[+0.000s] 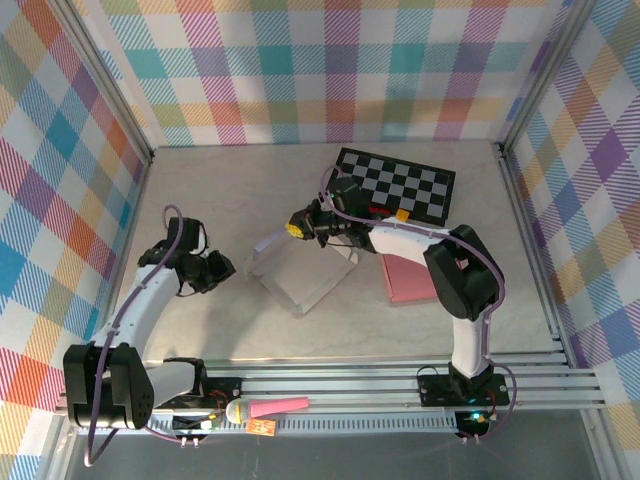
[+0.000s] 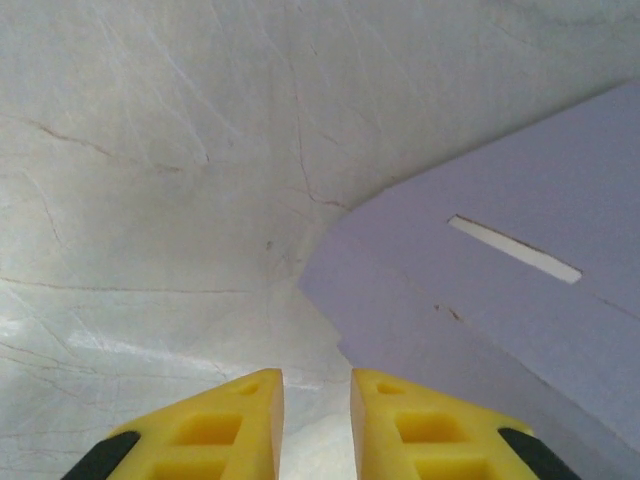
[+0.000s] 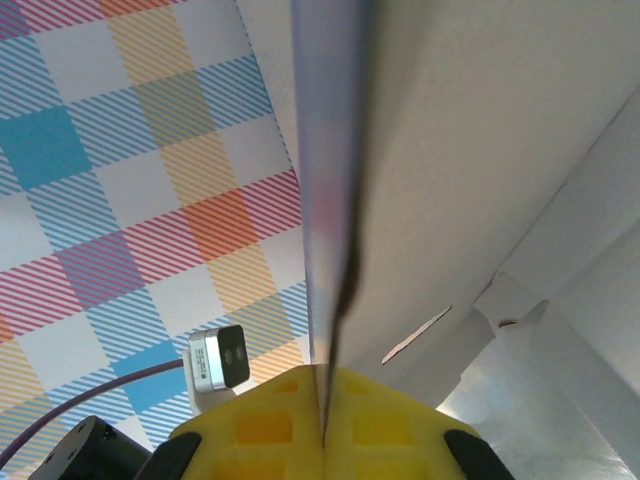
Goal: Fold the paper box
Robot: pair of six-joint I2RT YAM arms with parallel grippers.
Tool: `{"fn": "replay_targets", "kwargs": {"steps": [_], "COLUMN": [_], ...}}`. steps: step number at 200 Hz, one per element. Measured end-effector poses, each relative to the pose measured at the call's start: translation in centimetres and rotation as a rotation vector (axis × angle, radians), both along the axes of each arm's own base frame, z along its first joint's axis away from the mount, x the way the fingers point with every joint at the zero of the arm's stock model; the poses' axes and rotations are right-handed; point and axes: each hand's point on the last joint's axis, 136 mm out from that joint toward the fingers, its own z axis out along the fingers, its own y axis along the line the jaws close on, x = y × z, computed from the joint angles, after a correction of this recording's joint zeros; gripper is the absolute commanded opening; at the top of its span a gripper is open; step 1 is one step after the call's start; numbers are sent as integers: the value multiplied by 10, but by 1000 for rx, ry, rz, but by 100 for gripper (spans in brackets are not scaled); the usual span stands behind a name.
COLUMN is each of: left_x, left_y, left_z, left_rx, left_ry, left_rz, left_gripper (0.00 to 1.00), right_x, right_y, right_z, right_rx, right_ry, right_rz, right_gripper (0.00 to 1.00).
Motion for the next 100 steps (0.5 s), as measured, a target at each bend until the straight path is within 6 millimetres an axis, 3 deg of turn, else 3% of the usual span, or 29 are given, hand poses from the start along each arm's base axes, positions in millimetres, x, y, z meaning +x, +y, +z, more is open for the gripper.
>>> {"fn": "replay_targets", "kwargs": {"steps": [100], "left_x": [7], "left_y": [-10], "left_z": [-6], "left_rx": [34], "left_ry": [-62], "left_rz": [-215], "left_gripper": [41], "right_x": [3], "right_y": [0], "right_z": [0], "right_rx": [11], "right_ry": [-11], "right_rz": [52], "right_gripper": [0]}}
